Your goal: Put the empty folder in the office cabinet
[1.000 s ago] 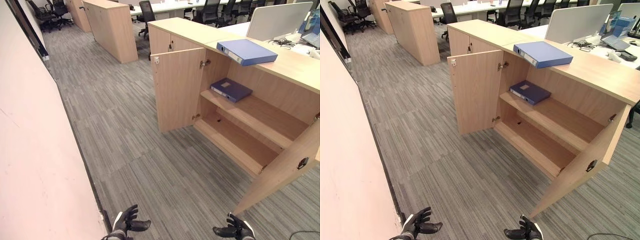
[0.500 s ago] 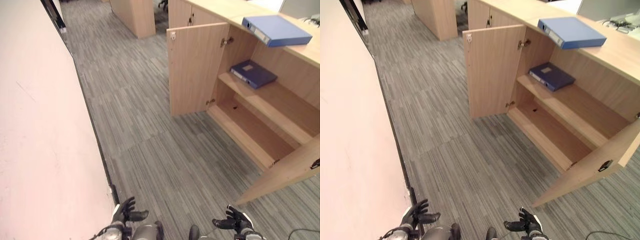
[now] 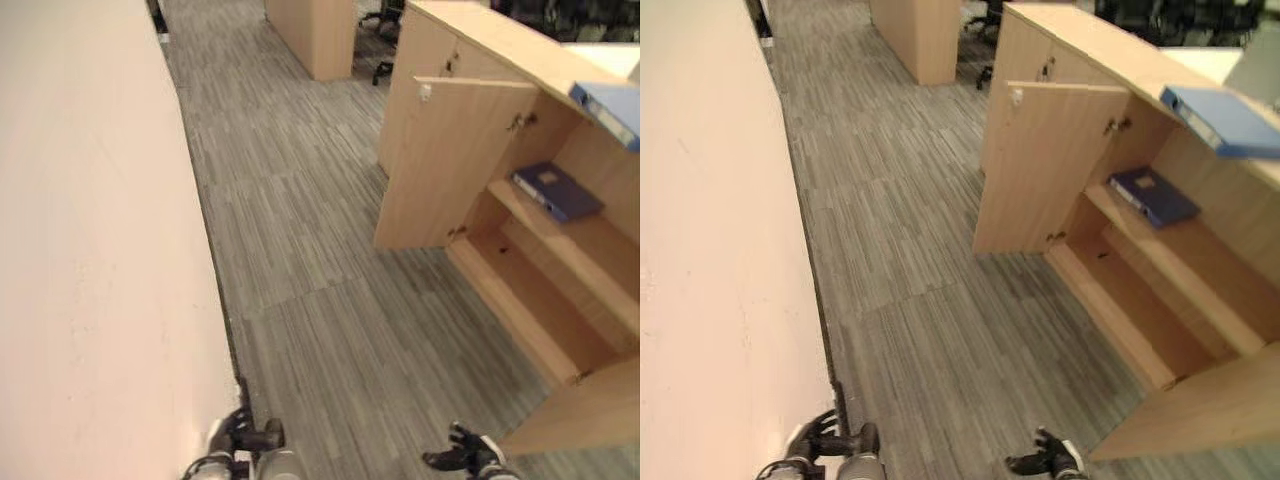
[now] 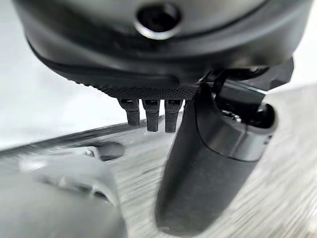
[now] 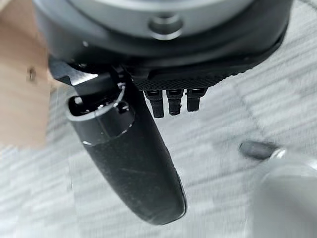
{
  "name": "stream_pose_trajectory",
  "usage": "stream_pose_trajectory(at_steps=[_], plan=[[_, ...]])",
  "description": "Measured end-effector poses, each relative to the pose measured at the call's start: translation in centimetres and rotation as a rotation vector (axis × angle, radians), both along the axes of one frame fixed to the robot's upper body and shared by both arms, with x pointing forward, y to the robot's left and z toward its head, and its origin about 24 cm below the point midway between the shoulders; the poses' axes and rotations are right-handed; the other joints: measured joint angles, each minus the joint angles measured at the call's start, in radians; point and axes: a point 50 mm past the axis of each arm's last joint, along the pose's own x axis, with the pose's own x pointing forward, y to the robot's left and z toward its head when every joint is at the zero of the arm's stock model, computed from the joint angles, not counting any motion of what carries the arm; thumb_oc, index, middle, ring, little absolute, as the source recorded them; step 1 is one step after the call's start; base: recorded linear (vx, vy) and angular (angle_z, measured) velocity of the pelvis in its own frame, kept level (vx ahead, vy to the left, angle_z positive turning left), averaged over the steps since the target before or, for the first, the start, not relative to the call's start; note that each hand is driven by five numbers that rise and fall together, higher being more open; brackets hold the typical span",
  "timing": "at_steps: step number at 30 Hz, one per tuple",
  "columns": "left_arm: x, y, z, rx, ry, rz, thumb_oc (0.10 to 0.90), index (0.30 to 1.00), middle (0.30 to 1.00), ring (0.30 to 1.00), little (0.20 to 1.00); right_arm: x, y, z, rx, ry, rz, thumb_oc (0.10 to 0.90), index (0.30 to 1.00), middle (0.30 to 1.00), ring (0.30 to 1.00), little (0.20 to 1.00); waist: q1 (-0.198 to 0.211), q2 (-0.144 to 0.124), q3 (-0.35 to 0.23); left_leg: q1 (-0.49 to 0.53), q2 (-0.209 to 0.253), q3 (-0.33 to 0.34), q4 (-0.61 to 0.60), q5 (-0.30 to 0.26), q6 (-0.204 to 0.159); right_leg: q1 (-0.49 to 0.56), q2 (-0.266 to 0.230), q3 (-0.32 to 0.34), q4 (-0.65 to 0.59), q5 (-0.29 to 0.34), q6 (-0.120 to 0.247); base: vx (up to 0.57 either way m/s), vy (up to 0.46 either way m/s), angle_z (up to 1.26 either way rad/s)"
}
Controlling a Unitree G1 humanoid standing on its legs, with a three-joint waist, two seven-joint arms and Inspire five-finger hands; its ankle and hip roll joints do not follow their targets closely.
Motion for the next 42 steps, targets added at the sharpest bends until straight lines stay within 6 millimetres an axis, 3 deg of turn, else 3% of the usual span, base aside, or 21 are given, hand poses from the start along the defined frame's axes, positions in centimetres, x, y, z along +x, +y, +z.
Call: stream_pose_trajectory(at_steps=[2, 5, 8, 11, 14, 15, 17, 18, 20, 23, 27, 28, 29, 30, 32, 33, 34, 36, 38, 39, 42], plan=[[0.6, 0.0, 0.2, -0.004, -0.017, -0.009, 0.8, 0.9, 0.9, 0.9, 0.9, 1.5, 0.9, 0.2, 0.018, -0.027, 0.011, 0.8, 0.9, 0.9, 0.9, 0.9, 0.018, -0.016, -0.005, -0.078, 0.018, -0.001, 0.165, -0.103, -0.004, 0.01, -0.012, 0.009, -0.04, 0.024, 0.029, 0.32, 0.269, -0.21], [0.6, 0.0, 0.2, -0.003, -0.015, -0.007, 0.8, 0.9, 0.9, 0.9, 0.9, 2.1, 0.7, 0.3, 0.016, -0.031, 0.001, 0.8, 0.9, 0.9, 0.9, 0.9, 0.016, -0.015, -0.005, -0.089, 0.013, 0.015, 0.209, -0.124, 0.02, 0.003, -0.024, 0.014, -0.034, 0.057, 0.034, 0.27, 0.277, -0.09], [0.9, 0.2, 0.3, 0.008, -0.012, -0.004, 0.8, 0.9, 0.9, 0.9, 0.9, 2.1, 0.4, 0.3, 0.014, -0.026, -0.017, 0.8, 0.9, 0.9, 0.9, 0.9, 0.018, -0.03, -0.019, -0.061, -0.029, 0.048, 0.136, -0.135, 0.051, -0.06, -0.039, 0.025, 0.044, 0.12, 0.045, 0.18, 0.266, -0.09], [1.5, -0.6, 0.2, -0.016, -0.029, 0.015, 0.8, 0.9, 0.9, 0.9, 0.9, 2.9, 0.1, 0.6, 0.002, -0.042, -0.014, 0.8, 0.9, 0.9, 0.9, 0.9, 0.009, -0.016, -0.018, 0.003, -0.072, 0.08, 0.003, -0.088, 0.078, -0.184, -0.068, 0.034, 0.224, 0.185, 0.076, 0.16, 0.288, -0.19], [2.1, -2.6, 0.1, -0.059, -0.043, -0.02, 0.8, 0.9, 0.9, 0.9, 0.9, 3.4, 0.0, 0.8, -0.004, -0.053, -0.012, 0.8, 0.9, 0.9, 0.9, 0.9, -0.005, 0.008, -0.017, 0.059, -0.109, 0.091, -0.081, -0.077, 0.109, -0.273, -0.115, -0.066, 0.397, 0.272, 0.084, 0.23, 0.329, -0.02], [2.1, -3.2, -0.1, -0.067, -0.035, -0.057, 0.8, 0.9, 0.9, 0.9, 0.9, 4.0, 0.1, 1.2, 0.001, -0.084, -0.012, 0.8, 0.9, 0.9, 0.9, 0.9, -0.032, 0.058, 0.001, 0.13, -0.118, 0.078, -0.176, -0.075, 0.143, -0.345, -0.085, 0.005, 0.513, 0.236, 0.131, 0.27, 0.301, 0.01], [2.1, -3.0, -0.1, -0.058, -0.028, -0.05, 0.8, 0.9, 0.9, 0.9, 0.9, 5.4, 0.4, 2.0, 0.018, -0.155, -0.008, 0.8, 0.9, 0.9, 0.9, 0.9, -0.073, 0.105, 0.019, 0.193, -0.115, 0.077, -0.257, -0.048, 0.155, -0.424, 0.024, 0.046, 0.554, 0.063, 0.114, 0.3, 0.15, 0.01], [1.9, -2.7, -0.1, -0.051, -0.021, -0.059, 0.8, 0.9, 0.9, 0.9, 0.9, 5.4, 0.3, 2.0, 0.021, -0.16, -0.014, 0.8, 0.9, 0.9, 0.9, 0.9, -0.098, 0.115, 0.024, 0.203, -0.121, 0.073, -0.259, -0.031, 0.136, -0.445, 0.06, 0.022, 0.528, 0.041, 0.1, 0.32, 0.073, 0.29], [2.4, -2.3, 0.2, -0.034, -0.042, -0.061, 0.8, 0.9, 0.9, 0.9, 0.9, 4.7, -0.3, 1.8, 0.007, -0.14, -0.018, 0.8, 0.9, 0.9, 0.9, 0.9, -0.122, 0.138, 0.031, 0.243, -0.124, 0.084, -0.264, -0.092, 0.162, -0.499, 0.103, -0.092, 0.404, 0.016, 0.037, 0.27, 0.005, 0.13], [1.9, -0.7, 0.4, 0.017, -0.019, -0.081, 0.8, 0.9, 0.9, 0.9, 0.9, 2.9, -1.5, 1.3, -0.021, -0.093, -0.043, 0.8, 0.9, 0.9, 0.9, 0.9, -0.154, 0.146, 0.032, 0.307, -0.144, 0.095, -0.263, -0.105, 0.104, -0.537, 0.094, -0.138, 0.153, 0.143, -0.006, 0.32, -0.133, 0.19], [0.7, 0.1, 0.1, 0.045, 0.031, -0.087, 0.8, 0.9, 0.9, 0.9, 0.9, 2.3, -3.4, 1.4, -0.021, -0.105, -0.182, 0.8, 0.9, 0.9, 0.9, 0.9, -0.198, 0.176, 0.032, 0.375, -0.1, 0.088, -0.261, -0.134, 0.034, -0.582, -0.051, -0.159, 0.117, 0.231, 0.046, 0.24, -0.181, 0.17], [0.1, 0.7, 0.0, 0.06, 0.043, -0.089, 0.8, 0.9, 0.9, 0.9, 0.9, 1.6, -3.5, 1.2, -0.026, -0.084, -0.192, 0.8, 0.9, 0.9, 0.9, 0.9, -0.19, 0.166, 0.029, 0.42, -0.088, 0.095, -0.257, -0.141, 0.013, -0.562, -0.072, -0.164, 0.091, 0.254, 0.02, 0.24, -0.228, -0.23], [-0.7, 1.3, 0.0, 0.076, 0.067, -0.093, 0.8, 0.9, 0.9, 0.9, 0.9, 1.2, -3.3, 1.0, -0.024, -0.073, -0.196, 0.8, 0.9, 0.9, 0.9, 0.9, -0.189, 0.15, 0.025, 0.462, -0.066, 0.104, -0.232, -0.16, -0.037, -0.534, -0.074, -0.174, 0.088, 0.359, -0.01, 0.34, -0.271, -0.63], [-1.2, 0.3, -0.6, 0.053, 0.088, -0.094, 0.8, 0.9, 0.9, 0.9, 0.9, 1.8, -4.1, 1.4, -0.046, -0.089, -0.203, 0.8, 0.9, 0.9, 0.9, 0.9, -0.196, 0.198, 0.029, 0.467, 0.011, 0.145, -0.157, -0.179, -0.089, -0.546, -0.023, -0.172, 0.168, 0.363, -0.073, 0.33, -0.271, -0.46], [-0.3, -1.6, -0.7, -0.007, 0.06, -0.126, 0.8, 0.9, 0.9, 0.9, 0.9, 2.3, -5.7, 2.1, -0.082, -0.119, -0.23, 0.8, 0.9, 0.9, 0.9, 0.9, -0.219, 0.219, 0.028, 0.438, 0.025, 0.145, -0.135, -0.171, -0.094, -0.546, -0.004, -0.171, 0.202, 0.32, -0.083, 0.28, -0.219, -0.35], [0.4, -2.6, -0.6, -0.034, 0.028, -0.134, 0.8, 0.9, 0.9, 0.9, 0.9, 2.5, -6.7, 2.4, -0.098, -0.125, -0.245, 0.8, 0.9, 0.9, 0.9, 0.9, -0.227, 0.23, 0.028, 0.455, 0.003, 0.14, -0.2, -0.12, -0.09, -0.556, 0.013, -0.18, 0.232, 0.292, -0.081, 0.19, -0.201, -0.5], [0.9, -3.0, -0.5, -0.047, 0.004, -0.129, 0.8, 0.9, 0.9, 0.9, 0.9, 2.6, -7.5, 2.6, -0.119, -0.124, -0.257, 0.8, 0.9, 0.9, 0.9, 0.9, -0.228, 0.24, 0.031, 0.478, 0.007, 0.2, -0.195, -0.079, -0.099, -0.572, 0.009, -0.206, 0.295, 0.224, -0.079, 0.1, -0.202, -0.62], [1.6, -3.2, -0.2, -0.051, -0.021, -0.146, 0.8, 0.9, 0.9, 0.9, 0.9, 1.9, -8.1, 2.5, -0.141, -0.095, -0.271, 0.8, 0.9, 0.9, 0.9, 0.9, -0.227, 0.247, 0.025, 0.492, 0.041, 0.221, -0.134, -0.07, -0.107, -0.567, -0.033, -0.324, 0.386, 0.16, -0.111, 0.19, -0.308, -0.66], [1.9, -3.2, -0.1, -0.047, -0.026, -0.146, 0.8, 0.9, 0.9, 0.9, 0.9, 1.0, -8.8, 2.5, -0.161, -0.075, -0.272, 0.8, 0.9, 0.9, 0.9, 0.9, -0.246, 0.252, 0.023, 0.488, 0.082, 0.214, -0.042, -0.032, -0.149, -0.576, -0.028, -0.328, 0.477, 0.086, -0.126, 0.21, -0.288, -0.49], [1.6, -3.2, -0.3, -0.051, -0.013, -0.145, 0.8, 0.9, 0.9, 0.9, 0.9, 0.6, -9.0, 2.5, -0.167, -0.067, -0.275, 0.8, 0.9, 0.9, 0.9, 0.9, -0.248, 0.259, 0.019, 0.483, 0.097, 0.214, -0.006, -0.011, -0.131, -0.57, -0.017, -0.312, 0.478, 0.071, -0.135, 0.26, -0.359, -0.52], [0.2, -2.9, -0.8, -0.049, 0.034, -0.128, 0.8, 0.9, 0.9, 0.9, 0.9, -0.6, -8.8, 2.0, -0.176, -0.016, -0.24, 0.8, 0.9, 0.9, 0.9, 0.9, -0.261, 0.261, 0.017, 0.455, 0.14, 0.147, 0.128, 0.241, -0.14, -0.488, 0.056, -0.272, 0.392, 0.069, -0.165, 0.2, -0.265, -0.7]])
